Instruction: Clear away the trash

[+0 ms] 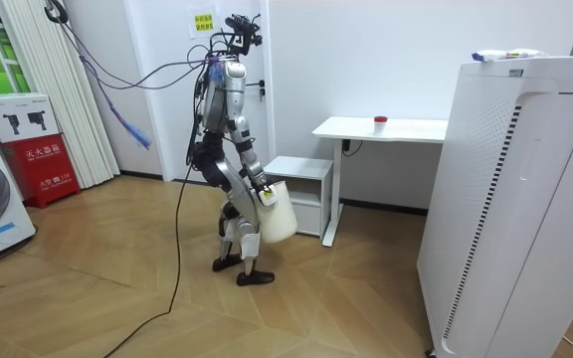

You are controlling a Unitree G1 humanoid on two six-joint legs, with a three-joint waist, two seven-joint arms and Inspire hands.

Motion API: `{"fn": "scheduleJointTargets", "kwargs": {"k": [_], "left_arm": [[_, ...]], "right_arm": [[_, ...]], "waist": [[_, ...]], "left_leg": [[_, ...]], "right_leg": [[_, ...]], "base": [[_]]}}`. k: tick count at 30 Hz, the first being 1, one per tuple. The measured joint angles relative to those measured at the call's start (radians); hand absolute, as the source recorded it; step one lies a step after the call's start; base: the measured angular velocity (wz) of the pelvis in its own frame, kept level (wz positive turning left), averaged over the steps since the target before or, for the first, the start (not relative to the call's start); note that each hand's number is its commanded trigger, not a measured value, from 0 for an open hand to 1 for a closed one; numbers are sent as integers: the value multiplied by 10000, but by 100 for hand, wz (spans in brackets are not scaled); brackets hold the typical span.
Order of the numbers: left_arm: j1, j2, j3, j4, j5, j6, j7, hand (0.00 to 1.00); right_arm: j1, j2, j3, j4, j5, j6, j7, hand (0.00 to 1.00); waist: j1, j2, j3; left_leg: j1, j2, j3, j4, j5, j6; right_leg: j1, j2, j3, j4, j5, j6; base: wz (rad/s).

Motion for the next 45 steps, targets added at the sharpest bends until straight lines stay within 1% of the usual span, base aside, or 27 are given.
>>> {"fn": "scheduleJointTargets", "kwargs": {"k": [3,6,9,10,12,13,14,15,16,17,18,19,22,27,28,30,33,34,35,36,37,38,39,40,41,43,45], "left_arm": [[284,81,520,-695,616,-119,-17,0],[791,325,1139,-1908,822,-244,-2,0],[1527,579,1735,-3208,1033,-383,208,0],[1805,677,1981,-3637,1027,-514,417,0],[1914,648,2403,-3658,1016,-602,642,0],[1953,593,2600,-3690,1005,-612,764,0],[1990,616,2780,-3791,1017,-618,801,0],[1987,603,2867,-3842,1020,-617,803,0],[2012,578,2958,-4065,1002,-619,876,0],[2124,600,3037,-4468,942,-637,979,0],[2177,664,3139,-4662,929,-686,1019,0],[2229,654,3342,-5007,907,-765,1117,0],[2314,687,3588,-5639,790,-1078,1368,0],[2415,690,3637,-5729,696,-1252,1907,0],[2435,685,3702,-5932,644,-1252,1954,0],[2531,774,3760,-6419,485,-1255,2077,0],[2746,784,4172,-6877,188,-1370,2338,0],[2747,768,4410,-6954,78,-1392,2380,0],[2747,780,4535,-7026,-142,-1406,2451,0],[2772,771,4535,-7075,-248,-1409,2535,0],[2874,758,4551,-7320,-443,-1435,2633,0],[2936,747,4560,-7625,-760,-1507,2791,0],[2976,743,4586,-7766,-879,-1597,2880,0],[3075,690,4721,-7913,-914,-1897,3128,0],[3259,634,4962,-8050,-910,-2105,3340,0],[3412,646,5217,-8253,-913,-2225,3661,0],[3495,649,5390,-8392,-941,-2284,3897,0]], "right_arm": [[355,-132,-511,-162,-145,-4,132,100],[834,-184,-1332,-608,-333,-19,184,100],[1403,-279,-1612,-1253,-504,-36,141,100],[1608,-274,-1684,-1449,-585,-34,122,100],[1814,-278,-1774,-1497,-567,-33,143,100],[1946,-277,-1819,-1513,-479,-31,184,100],[2070,-275,-1901,-1535,-440,-31,187,100],[2140,-278,-1995,-1546,-442,-30,183,100],[2249,-315,-2115,-1561,-441,-29,155,100],[2249,-335,-2121,-1560,-452,-29,137,100],[2239,-335,-2122,-1565,-456,-36,128,100],[2241,-394,-2124,-1585,-452,-82,123,100],[2279,-480,-2125,-1760,-452,-99,125,100],[2476,-480,-2470,-1775,-441,-113,123,100],[2507,-484,-2476,-1786,-437,-114,76,100],[2620,-476,-2470,-1866,-441,-114,49,100],[2750,-507,-2467,-2016,-527,-114,48,100],[2826,-506,-2465,-2187,-623,-114,49,100],[2862,-516,-2460,-2259,-759,-114,48,100],[2872,-544,-2461,-2257,-789,-111,39,100],[2890,-593,-2472,-2262,-798,-112,21,100],[2898,-626,-2473,-2261,-793,-102,-25,100],[2903,-640,-2473,-2261,-797,-87,-64,100],[2911,-672,-2492,-2258,-878,-80,-135,100],[2951,-646,-2485,-2260,-1008,-80,-178,100],[3003,-637,-2511,-2279,-1178,-98,-161,100],[3111,-626,-2799,-2398,-1227,-100,-164,100]], "waist": [[-1,51,-25],[-151,119,-108],[-218,75,-297],[-216,38,-332],[-279,30,-370],[-264,-17,-417],[-246,-12,-516],[-280,0,-553],[-243,-10,-590],[-251,-24,-600],[-257,-52,-601],[-267,-73,-607],[-302,-65,-602],[-289,-75,-561],[-274,-63,-551],[-228,-50,-540],[29,22,-516],[37,52,-495],[144,26,-472],[229,13,-464],[314,56,-485],[488,84,-477],[629,56,-459],[814,141,-485],[901,126,-536],[840,19,-597],[848,3,-598]], "left_leg": [[554,16,155,-101,-101,2],[1141,20,358,-255,-152,11],[1932,128,969,-536,-292,25],[2352,214,1290,-633,-379,-2],[3024,278,1650,-907,-415,-39],[3374,346,1978,-1042,-470,-78],[3657,462,2370,-1103,-548,-140],[3824,513,2563,-1187,-555,-188],[4232,511,2826,-1472,-499,-294],[4499,526,2945,-1580,-503,-421],[4593,545,2956,-1569,-524,-489],[4687,574,2928,-1526,-516,-569],[4833,647,2340,-1500,-452,-684],[5452,894,2205,-1337,-473,-754],[5440,963,2044,-1192,-497,-798],[5429,1121,2045,-842,-552,-893],[5363,1383,1839,287,-551,-893],[5045,1515,1382,1182,-480,-999],[4579,1437,699,2128,-243,-1169],[4407,1350,222,2291,-293,-1190],[4073,1181,-441,2061,-457,-1136],[3778,993,-927,1397,-524,-1212],[3677,928,-1115,989,-495,-1256],[3509,826,-1515,154,-196,-1128],[3651,701,-1645,7,-110,-1098],[3832,537,-1598,-211,-104,-1047],[3898,495,-1480,-323,-107,-1007]], "right_leg": [[437,93,193,-33,-39,62],[900,211,382,-185,0,129],[1387,372,428,-204,5,149],[1649,383,288,-254,31,105],[2162,289,-87,-394,64,28],[2389,175,-453,-286,-6,-67],[2471,-19,-691,392,-415,13],[2600,-126,-747,725,-656,135],[3024,-371,-741,988,-1076,408],[3463,-450,-689,866,-1351,631],[3609,-388,-688,701,-1428,619],[3778,-277,-728,410,-1502,494],[4091,-7,-719,8,-1449,403],[4903,337,-730,-459,-1440,356],[4970,410,-758,-543,-1430,327],[5061,517,-914,-595,-1464,234],[5295,517,-1141,-484,-1595,20],[5388,576,-1005,-435,-1659,-63],[5417,607,-662,-337,-1793,-102],[5426,634,-491,-297,-1846,-104],[5426,721,-262,-291,-1853,-100],[5398,740,-30,-224,-1866,-73],[5362,743,130,-150,-1881,-50],[5368,785,357,-81,-1922,18],[5368,749,542,24,-2014,145],[5400,684,591,8,-2056,231],[5405,668,640,-82,-2044,280]], "base": [[-20],[-26],[-58],[-77],[-67],[-52],[-41],[-29],[-30],[-35],[-30],[-27],[-22],[-18],[-14],[-20],[-56],[-45],[-46],[-53],[-57],[-62],[-73],[-80],[-64],[-20],[-9]]}}
